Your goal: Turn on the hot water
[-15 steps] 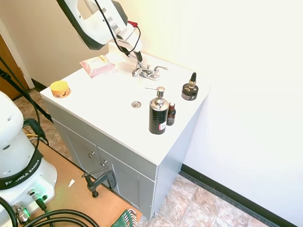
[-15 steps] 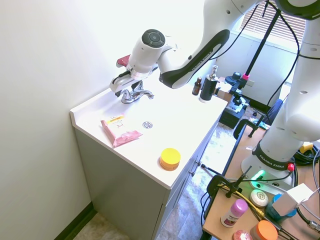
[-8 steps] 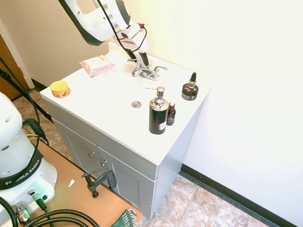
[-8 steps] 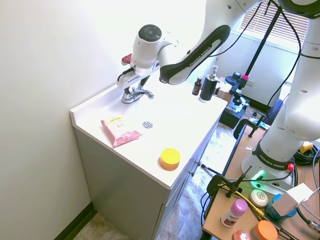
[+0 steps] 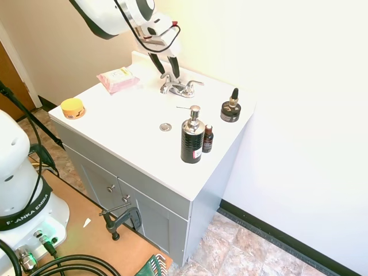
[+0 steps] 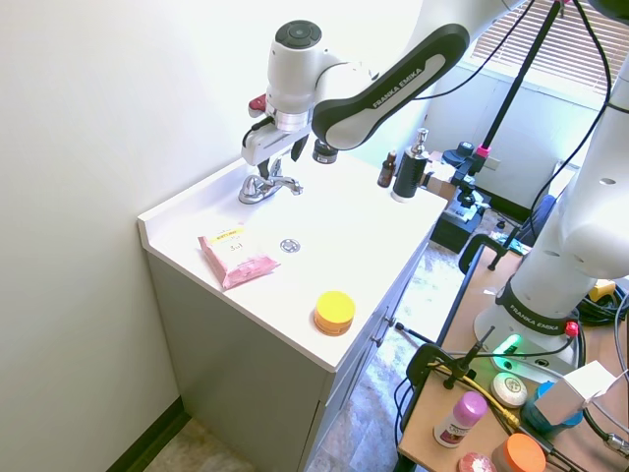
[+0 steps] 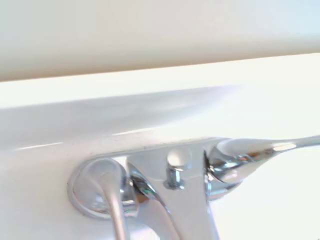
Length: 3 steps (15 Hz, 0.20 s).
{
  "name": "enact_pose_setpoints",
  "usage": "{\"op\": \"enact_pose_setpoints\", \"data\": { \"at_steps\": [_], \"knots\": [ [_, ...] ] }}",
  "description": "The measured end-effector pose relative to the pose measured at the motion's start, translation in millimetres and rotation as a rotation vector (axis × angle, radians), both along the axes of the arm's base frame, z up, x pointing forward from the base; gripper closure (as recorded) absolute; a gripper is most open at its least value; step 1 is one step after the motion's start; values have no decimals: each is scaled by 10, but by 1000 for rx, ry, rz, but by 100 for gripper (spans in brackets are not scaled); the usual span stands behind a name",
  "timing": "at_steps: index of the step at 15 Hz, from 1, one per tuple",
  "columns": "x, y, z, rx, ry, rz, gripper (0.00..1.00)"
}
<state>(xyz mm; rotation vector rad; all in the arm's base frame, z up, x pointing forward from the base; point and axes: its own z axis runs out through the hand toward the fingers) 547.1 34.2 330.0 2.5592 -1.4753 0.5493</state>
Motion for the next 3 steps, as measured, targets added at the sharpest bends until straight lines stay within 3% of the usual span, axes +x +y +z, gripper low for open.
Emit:
{"op": "enact_pose_setpoints", "data": {
  "at_steps": [3],
  "knots": [
    [-272, -52, 263, 133, 65, 33, 0]
  ]
}}
